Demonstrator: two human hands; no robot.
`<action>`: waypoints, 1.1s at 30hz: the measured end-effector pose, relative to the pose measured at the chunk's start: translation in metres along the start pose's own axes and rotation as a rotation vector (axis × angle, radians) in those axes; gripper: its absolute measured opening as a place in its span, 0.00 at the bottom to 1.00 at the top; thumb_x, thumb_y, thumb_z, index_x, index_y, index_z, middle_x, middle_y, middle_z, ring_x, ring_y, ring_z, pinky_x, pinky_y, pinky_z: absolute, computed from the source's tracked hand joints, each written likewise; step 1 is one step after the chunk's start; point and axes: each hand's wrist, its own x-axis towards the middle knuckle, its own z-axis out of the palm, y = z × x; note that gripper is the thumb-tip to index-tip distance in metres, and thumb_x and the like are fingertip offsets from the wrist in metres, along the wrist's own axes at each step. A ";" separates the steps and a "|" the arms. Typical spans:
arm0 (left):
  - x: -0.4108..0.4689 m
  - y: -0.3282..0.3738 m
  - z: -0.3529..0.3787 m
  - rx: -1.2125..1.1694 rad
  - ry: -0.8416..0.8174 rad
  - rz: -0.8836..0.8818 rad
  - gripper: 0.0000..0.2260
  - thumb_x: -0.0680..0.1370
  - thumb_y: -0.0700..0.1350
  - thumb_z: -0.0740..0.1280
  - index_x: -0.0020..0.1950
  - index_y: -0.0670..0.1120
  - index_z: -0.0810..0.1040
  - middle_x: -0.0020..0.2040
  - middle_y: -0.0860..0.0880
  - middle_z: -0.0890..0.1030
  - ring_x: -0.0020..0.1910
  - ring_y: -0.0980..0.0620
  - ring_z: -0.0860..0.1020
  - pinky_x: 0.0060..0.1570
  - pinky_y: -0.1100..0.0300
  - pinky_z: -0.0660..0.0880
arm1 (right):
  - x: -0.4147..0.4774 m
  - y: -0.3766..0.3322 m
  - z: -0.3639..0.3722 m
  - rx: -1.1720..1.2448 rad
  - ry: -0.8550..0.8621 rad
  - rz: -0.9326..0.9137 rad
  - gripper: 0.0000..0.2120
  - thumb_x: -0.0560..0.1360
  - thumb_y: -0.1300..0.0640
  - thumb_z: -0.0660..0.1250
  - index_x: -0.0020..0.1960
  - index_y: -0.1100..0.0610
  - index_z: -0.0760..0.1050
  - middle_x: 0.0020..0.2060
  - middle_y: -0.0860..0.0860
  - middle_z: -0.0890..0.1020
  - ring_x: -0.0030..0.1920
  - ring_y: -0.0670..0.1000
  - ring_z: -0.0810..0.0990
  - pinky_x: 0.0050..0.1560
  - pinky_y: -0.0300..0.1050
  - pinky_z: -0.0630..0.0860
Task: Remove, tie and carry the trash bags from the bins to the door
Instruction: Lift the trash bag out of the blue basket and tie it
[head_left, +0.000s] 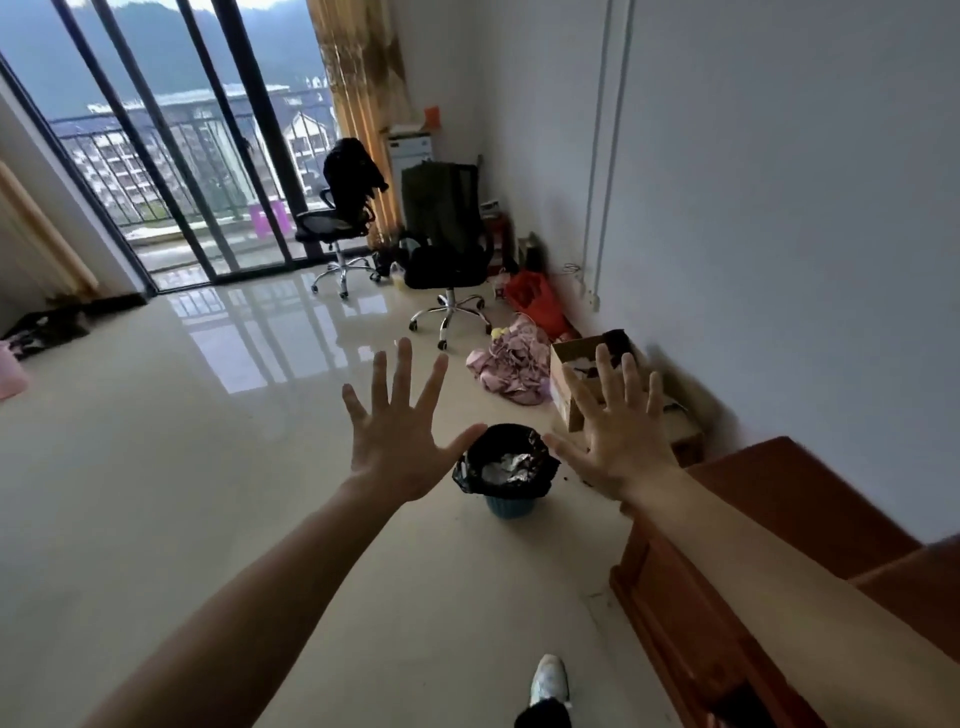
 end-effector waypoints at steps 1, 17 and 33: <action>0.030 0.000 0.016 -0.007 -0.011 0.008 0.43 0.71 0.79 0.39 0.79 0.58 0.33 0.78 0.46 0.28 0.78 0.41 0.33 0.72 0.29 0.44 | 0.025 0.008 0.013 0.010 -0.007 0.015 0.42 0.73 0.23 0.46 0.77 0.40 0.30 0.77 0.52 0.27 0.76 0.59 0.27 0.72 0.62 0.27; 0.387 -0.043 0.131 -0.010 -0.133 0.135 0.41 0.74 0.75 0.44 0.78 0.57 0.32 0.80 0.47 0.34 0.79 0.43 0.37 0.74 0.32 0.47 | 0.363 0.070 0.120 0.030 -0.142 0.157 0.39 0.77 0.29 0.46 0.77 0.42 0.29 0.79 0.56 0.34 0.78 0.60 0.32 0.74 0.65 0.33; 0.599 -0.096 0.303 -0.265 -0.386 0.399 0.39 0.76 0.72 0.51 0.78 0.60 0.33 0.82 0.47 0.44 0.80 0.43 0.48 0.74 0.35 0.54 | 0.467 0.053 0.253 0.056 -0.250 0.649 0.37 0.80 0.34 0.48 0.80 0.47 0.36 0.80 0.59 0.43 0.79 0.64 0.45 0.76 0.63 0.48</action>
